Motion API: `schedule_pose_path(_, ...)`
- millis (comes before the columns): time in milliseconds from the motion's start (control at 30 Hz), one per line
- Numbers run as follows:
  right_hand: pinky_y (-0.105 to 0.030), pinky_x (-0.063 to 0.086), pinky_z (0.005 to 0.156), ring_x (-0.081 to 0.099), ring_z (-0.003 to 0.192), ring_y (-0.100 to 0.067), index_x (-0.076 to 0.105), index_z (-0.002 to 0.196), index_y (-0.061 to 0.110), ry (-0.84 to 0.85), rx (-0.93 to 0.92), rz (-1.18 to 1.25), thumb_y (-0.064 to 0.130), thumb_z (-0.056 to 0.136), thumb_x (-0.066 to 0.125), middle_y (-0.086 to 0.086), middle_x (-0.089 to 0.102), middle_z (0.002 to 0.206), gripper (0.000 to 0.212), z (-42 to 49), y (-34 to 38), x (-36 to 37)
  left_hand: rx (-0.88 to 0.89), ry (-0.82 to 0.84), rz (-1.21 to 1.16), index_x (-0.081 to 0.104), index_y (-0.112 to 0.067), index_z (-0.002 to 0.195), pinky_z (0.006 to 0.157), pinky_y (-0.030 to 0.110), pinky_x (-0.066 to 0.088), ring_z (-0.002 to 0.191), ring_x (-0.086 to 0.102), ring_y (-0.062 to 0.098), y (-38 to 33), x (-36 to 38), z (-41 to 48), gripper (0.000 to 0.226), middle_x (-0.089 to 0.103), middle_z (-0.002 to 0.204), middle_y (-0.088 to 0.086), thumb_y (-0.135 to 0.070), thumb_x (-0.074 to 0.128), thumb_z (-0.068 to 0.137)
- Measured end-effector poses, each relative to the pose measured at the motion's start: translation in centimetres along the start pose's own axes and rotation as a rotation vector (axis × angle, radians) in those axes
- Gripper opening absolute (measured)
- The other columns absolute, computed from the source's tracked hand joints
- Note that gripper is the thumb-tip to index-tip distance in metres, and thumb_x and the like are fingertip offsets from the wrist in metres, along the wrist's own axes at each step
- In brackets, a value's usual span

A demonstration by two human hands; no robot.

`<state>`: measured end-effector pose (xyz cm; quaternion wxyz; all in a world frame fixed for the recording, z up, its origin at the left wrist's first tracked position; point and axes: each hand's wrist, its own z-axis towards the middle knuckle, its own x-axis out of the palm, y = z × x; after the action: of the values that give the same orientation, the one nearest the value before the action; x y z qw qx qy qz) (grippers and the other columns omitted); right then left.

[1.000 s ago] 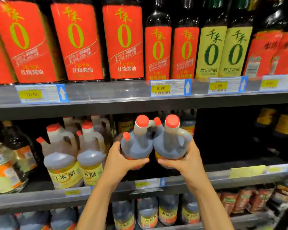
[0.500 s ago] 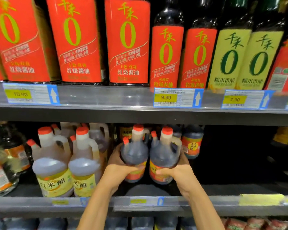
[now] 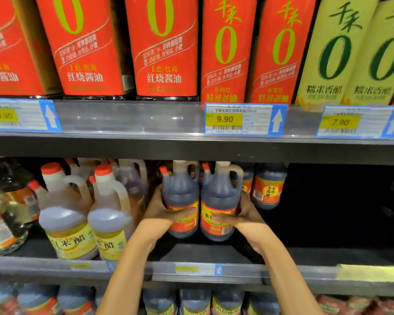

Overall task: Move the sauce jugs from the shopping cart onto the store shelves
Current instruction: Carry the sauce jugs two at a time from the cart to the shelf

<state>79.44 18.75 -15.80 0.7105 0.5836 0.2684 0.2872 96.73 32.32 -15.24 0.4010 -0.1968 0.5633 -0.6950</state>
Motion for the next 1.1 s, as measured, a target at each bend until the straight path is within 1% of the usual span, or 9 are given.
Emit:
schedule_pose_path(100, -0.048, 0.049, 0.103, 0.056, 0.125, -0.026, 0.052, 0.135, 0.014, -0.147, -0.037, -0.148, 0.012, 0.06, 0.093, -0.01, 0.052, 0.14, 0.085, -0.3, 0.1, 0.5, 0.025, -0.095, 0.091, 0.056, 0.007, 0.119, 0.102, 0.05, 0.043, 0.12, 0.057, 0.035, -0.1, 0.7, 0.1, 0.057, 0.06, 0.124, 0.024, 0.004, 0.084, 0.069)
schedule_pose_path(200, -0.045, 0.057, 0.089, 0.066, 0.108, -0.033, 0.058, 0.119, 0.0, -0.312, -0.087, -0.078, -0.005, 0.064, 0.088, -0.017, 0.067, 0.116, 0.063, -0.8, -0.5, 1.2, 0.093, -0.117, 0.134, 0.043, 0.0, 0.138, 0.109, 0.037, 0.038, 0.13, 0.047, 0.023, -0.3, 0.7, -0.8, 0.09, 0.05, 0.14, 0.01, -0.009, 0.089, 0.061)
schedule_pose_path(300, -0.051, 0.055, 0.09, 0.067, 0.104, -0.03, 0.06, 0.114, 0.0, -0.372, -0.112, -0.119, -0.006, 0.07, 0.083, -0.015, 0.07, 0.11, 0.05, -0.7, -0.5, 1.8, 0.055, -0.165, 0.119, 0.046, 0.001, 0.126, 0.086, 0.02, 0.042, 0.118, 0.056, 0.029, 0.0, 1.0, -1.3, 0.08, 0.056, 0.123, 0.008, -0.006, 0.092, 0.061)
schedule_pose_path(333, -0.051, 0.054, 0.092, 0.067, 0.104, -0.028, 0.06, 0.114, 0.0, -0.363, -0.115, -0.139, -0.005, 0.072, 0.083, -0.014, 0.07, 0.111, 0.048, -0.6, -0.4, 2.0, 0.035, -0.176, 0.135, 0.046, 0.002, 0.123, 0.083, 0.021, 0.042, 0.115, 0.057, 0.031, 0.0, 1.2, -1.1, 0.075, 0.057, 0.119, 0.011, -0.007, 0.09, 0.063)
schedule_pose_path(433, -0.046, 0.046, 0.102, 0.058, 0.117, -0.029, 0.059, 0.121, 0.001, -0.344, -0.139, -0.388, 0.011, 0.072, 0.087, -0.014, 0.063, 0.125, 0.058, 0.4, -0.1, 2.6, -0.007, -0.226, 0.314, 0.052, 0.002, 0.126, 0.098, 0.039, 0.042, 0.121, 0.054, 0.035, -0.3, 2.0, -0.4, 0.084, 0.057, 0.127, 0.02, -0.026, 0.094, 0.058)
schedule_pose_path(533, -0.042, 0.042, 0.106, 0.051, 0.127, -0.032, 0.057, 0.128, 0.005, -0.375, -0.079, -0.65, 0.03, 0.068, 0.089, -0.014, 0.057, 0.135, 0.072, 1.6, 0.1, 3.0, -0.001, -0.325, 0.374, 0.057, -0.002, 0.125, 0.103, 0.041, 0.039, 0.123, 0.051, 0.036, -0.8, 2.9, -0.4, 0.087, 0.059, 0.128, 0.019, -0.034, 0.095, 0.053)
schedule_pose_path(733, -0.032, 0.045, 0.089, 0.061, 0.115, -0.031, 0.056, 0.118, 0.007, -0.513, -0.088, -0.511, 0.024, 0.064, 0.092, -0.011, 0.065, 0.124, 0.068, 2.4, 0.4, 4.1, -0.075, -0.373, 0.234, 0.048, -0.001, 0.131, 0.103, 0.041, 0.042, 0.125, 0.052, 0.037, -0.3, 3.9, 0.8, 0.08, 0.057, 0.134, 0.019, -0.023, 0.089, 0.065)
schedule_pose_path(900, -0.03, 0.034, 0.108, 0.043, 0.134, -0.028, 0.058, 0.128, 0.005, -0.571, -0.171, -0.502, 0.02, 0.066, 0.091, -0.012, 0.048, 0.143, 0.071, 2.7, 0.3, 5.1, -0.022, -0.434, 0.221, 0.051, -0.008, 0.133, 0.103, 0.029, 0.032, 0.128, 0.046, 0.03, 0.3, 4.5, 1.2, 0.077, 0.056, 0.134, 0.014, -0.019, 0.088, 0.067)
schedule_pose_path(1100, -0.037, 0.041, 0.102, 0.052, 0.124, -0.032, 0.056, 0.125, -0.001, -0.569, -0.121, -0.522, 0.023, 0.069, 0.089, -0.017, 0.054, 0.134, 0.07, 3.5, 0.1, 6.0, -0.119, -0.472, 0.096, 0.036, -0.002, 0.141, 0.108, 0.043, 0.035, 0.133, 0.039, 0.037, 0.8, 5.3, 1.4, 0.076, 0.049, 0.14, 0.022, -0.018, 0.079, 0.08)
